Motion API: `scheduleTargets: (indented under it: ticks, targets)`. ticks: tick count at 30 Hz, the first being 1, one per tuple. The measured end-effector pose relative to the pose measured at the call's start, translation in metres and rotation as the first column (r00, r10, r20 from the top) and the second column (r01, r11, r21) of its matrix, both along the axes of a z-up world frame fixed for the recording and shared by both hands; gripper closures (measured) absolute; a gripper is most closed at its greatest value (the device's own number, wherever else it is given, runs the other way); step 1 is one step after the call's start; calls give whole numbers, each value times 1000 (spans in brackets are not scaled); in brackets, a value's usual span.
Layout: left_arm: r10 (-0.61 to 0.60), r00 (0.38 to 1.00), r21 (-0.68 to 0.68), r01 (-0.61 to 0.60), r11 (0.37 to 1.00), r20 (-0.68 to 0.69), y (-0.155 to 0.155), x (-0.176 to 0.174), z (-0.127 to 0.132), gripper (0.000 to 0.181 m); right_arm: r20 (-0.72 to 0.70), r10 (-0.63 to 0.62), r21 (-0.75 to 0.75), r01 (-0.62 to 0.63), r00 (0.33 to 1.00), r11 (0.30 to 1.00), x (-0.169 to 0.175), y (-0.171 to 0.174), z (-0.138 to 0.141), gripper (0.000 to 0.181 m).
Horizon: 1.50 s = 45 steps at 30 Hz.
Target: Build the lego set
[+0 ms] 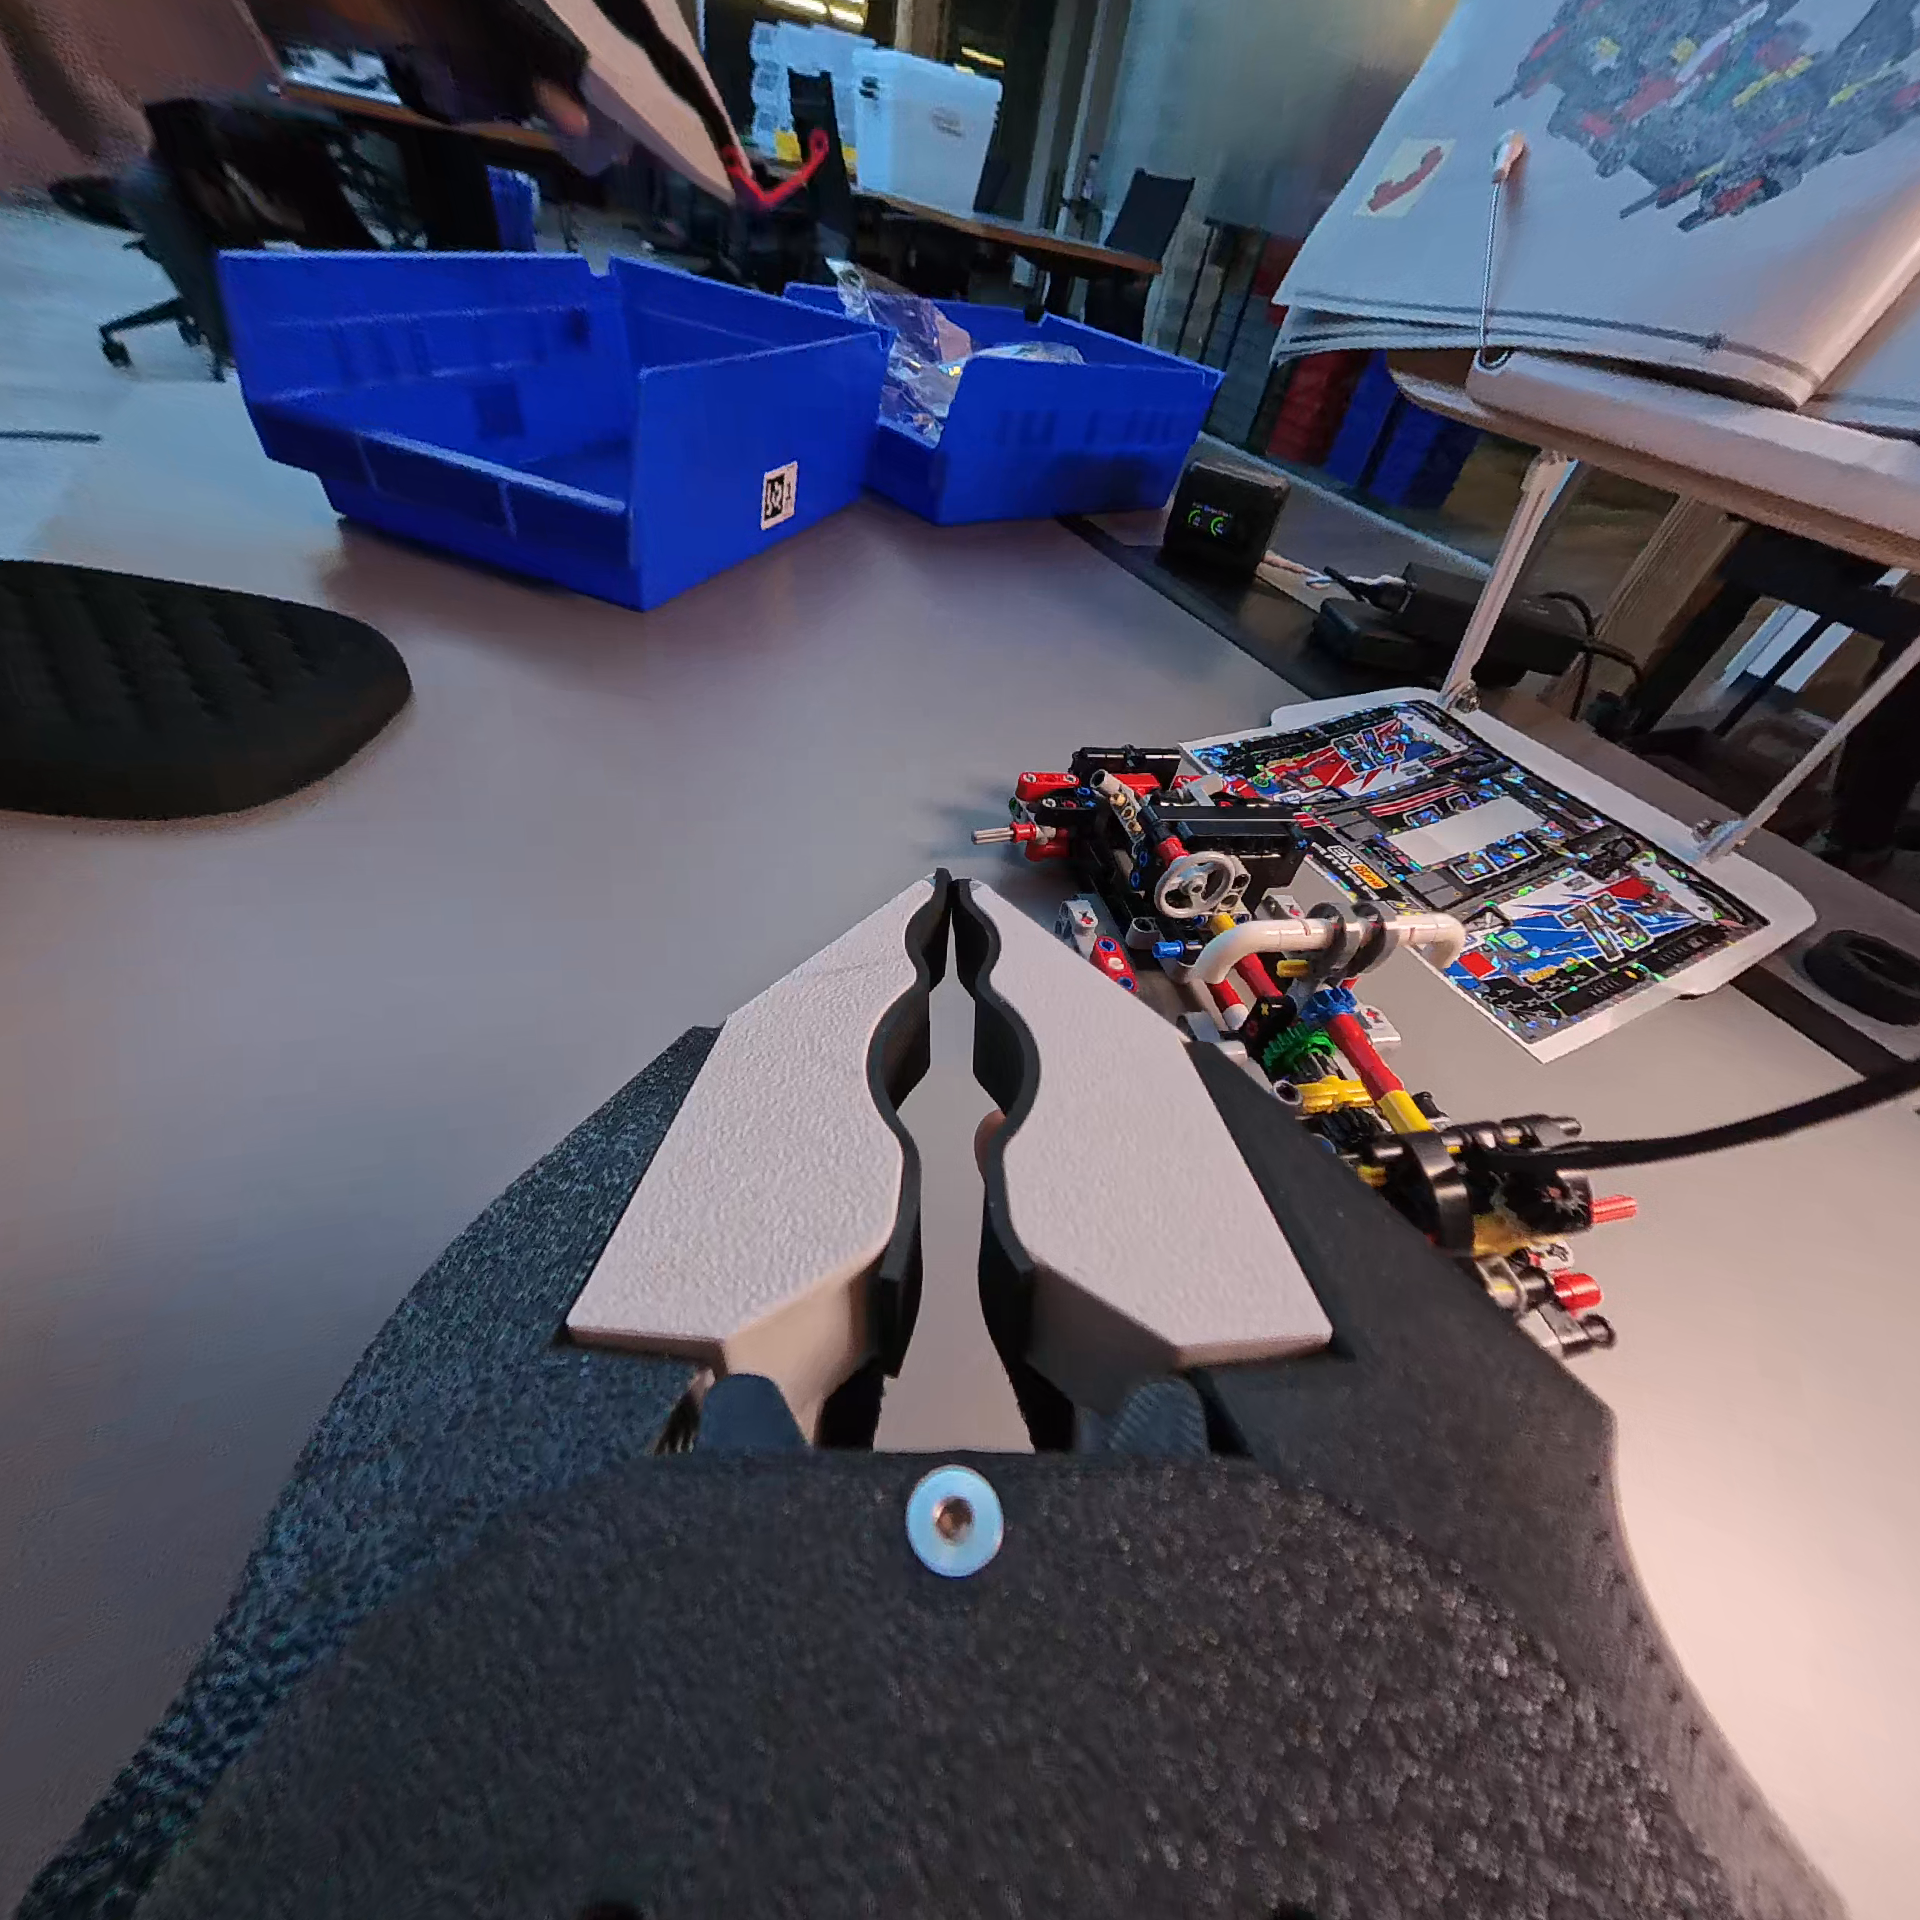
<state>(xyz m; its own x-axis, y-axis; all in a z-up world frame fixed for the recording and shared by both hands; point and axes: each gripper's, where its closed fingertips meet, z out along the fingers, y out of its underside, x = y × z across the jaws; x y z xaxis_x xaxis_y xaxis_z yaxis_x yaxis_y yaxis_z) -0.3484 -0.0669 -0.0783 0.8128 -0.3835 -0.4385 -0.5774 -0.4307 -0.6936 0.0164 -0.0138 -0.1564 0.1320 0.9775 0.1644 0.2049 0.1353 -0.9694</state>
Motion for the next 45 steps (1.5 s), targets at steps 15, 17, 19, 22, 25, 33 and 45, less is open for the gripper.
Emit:
scheduleTargets:
  ticks: [15, 17, 19, 22, 25, 33, 45]
  targets:
    - [-751, 594, 430, 621, 656, 289, 23, 357, -16, 174, -250, 164, -437, -262, 954, 861, -29, -22, 67, 133]
    - [-760, 599, 422, 639, 643, 252, 26, 363, -22, 174, -246, 185, -439, -280, 951, 854, -21, -23, 61, 141]
    - [-775, 578, 417, 657, 628, 256, 24, 366, -26, 174, -282, 242, -470, -353, 928, 809, -12, -29, 60, 151]
    - [-775, 555, 414, 656, 631, 301, 23, 368, -35, 173, -293, 270, -497, -387, 917, 776, -5, -27, 53, 158]
    - [-770, 537, 412, 650, 638, 345, 21, 367, -42, 173, -289, 292, -515, -406, 911, 755, -6, -29, 46, 158]
    - [-676, 495, 393, 561, 729, 546, 28, 357, -53, 168, -217, 239, -373, -306, 947, 876, -11, -23, 32, 158]
    - [-612, 239, 422, 537, 730, 754, 19, 353, -28, 169, -380, 242, -286, -362, 893, 887, -10, -30, 55, 159]
